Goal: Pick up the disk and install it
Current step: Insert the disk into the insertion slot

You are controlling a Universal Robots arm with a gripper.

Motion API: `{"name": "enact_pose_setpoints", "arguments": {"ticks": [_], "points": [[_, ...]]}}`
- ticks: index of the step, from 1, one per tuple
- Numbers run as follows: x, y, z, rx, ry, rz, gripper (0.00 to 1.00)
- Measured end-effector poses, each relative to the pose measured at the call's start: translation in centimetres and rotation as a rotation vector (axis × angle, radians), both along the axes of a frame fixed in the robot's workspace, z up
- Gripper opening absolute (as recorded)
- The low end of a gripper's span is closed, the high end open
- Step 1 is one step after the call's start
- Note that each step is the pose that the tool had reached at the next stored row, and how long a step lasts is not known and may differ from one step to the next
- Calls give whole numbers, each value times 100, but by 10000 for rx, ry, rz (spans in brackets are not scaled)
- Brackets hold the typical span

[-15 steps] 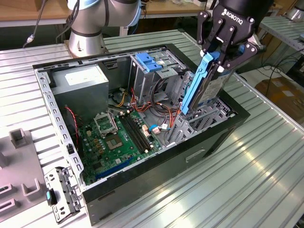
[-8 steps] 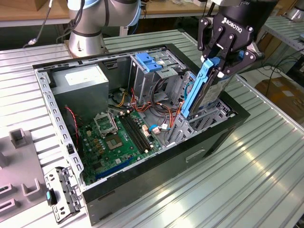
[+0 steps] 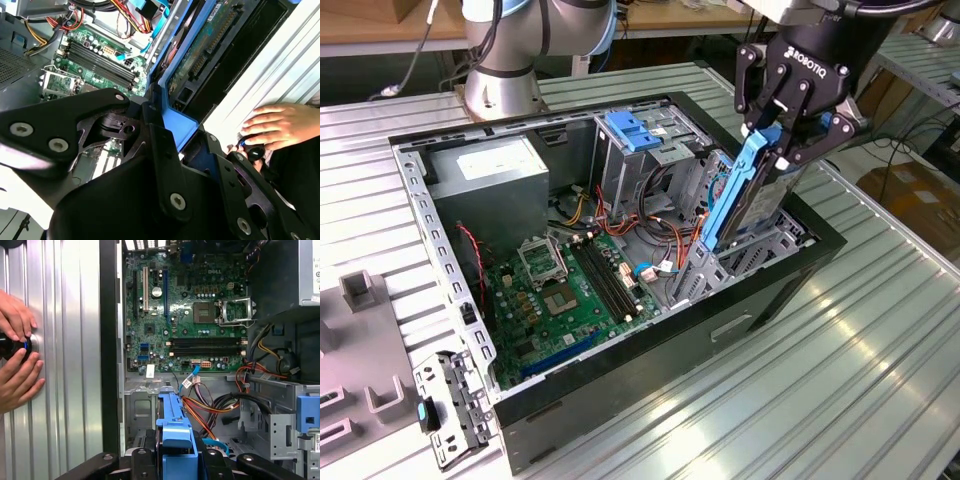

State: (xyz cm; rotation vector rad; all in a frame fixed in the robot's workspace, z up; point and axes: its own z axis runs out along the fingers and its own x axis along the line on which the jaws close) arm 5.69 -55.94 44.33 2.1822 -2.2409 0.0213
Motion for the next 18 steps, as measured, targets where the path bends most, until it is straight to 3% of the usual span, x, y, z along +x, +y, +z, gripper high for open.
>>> {"name": "enact_pose_setpoints", "arguments": {"ticks": [18], "points": [[24, -10, -223, 0, 6, -1, 37]]}}
